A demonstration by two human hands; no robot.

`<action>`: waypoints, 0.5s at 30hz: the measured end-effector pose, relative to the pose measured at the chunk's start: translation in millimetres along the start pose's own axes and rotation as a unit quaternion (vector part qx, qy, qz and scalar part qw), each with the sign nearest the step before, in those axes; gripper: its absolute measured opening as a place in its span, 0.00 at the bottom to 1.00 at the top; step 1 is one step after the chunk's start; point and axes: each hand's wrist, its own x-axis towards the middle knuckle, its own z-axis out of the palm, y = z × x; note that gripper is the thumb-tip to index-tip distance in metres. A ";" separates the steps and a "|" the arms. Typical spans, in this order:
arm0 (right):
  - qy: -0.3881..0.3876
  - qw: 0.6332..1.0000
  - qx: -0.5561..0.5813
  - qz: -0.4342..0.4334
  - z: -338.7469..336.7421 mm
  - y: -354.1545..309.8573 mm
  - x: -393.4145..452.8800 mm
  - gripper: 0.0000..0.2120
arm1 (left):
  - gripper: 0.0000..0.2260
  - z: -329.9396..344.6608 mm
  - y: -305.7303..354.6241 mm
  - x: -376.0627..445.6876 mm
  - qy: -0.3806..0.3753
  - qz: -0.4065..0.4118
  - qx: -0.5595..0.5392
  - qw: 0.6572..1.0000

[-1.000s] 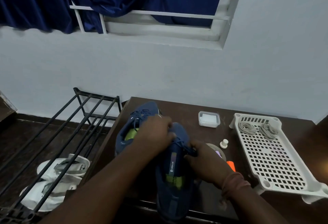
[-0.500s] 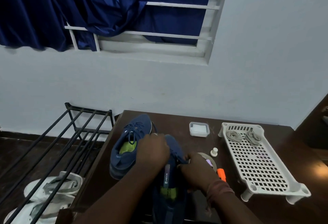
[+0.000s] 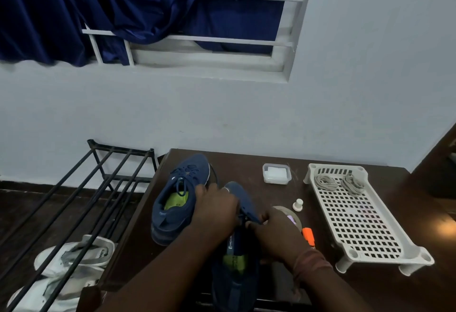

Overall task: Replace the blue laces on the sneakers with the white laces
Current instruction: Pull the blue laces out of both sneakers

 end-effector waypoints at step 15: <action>0.008 0.986 -0.162 -0.047 -7.5 -4.4 7.1 0.13 | 0.12 -23.1 -32.2 24.7 0.022 -0.178 -0.717 0.674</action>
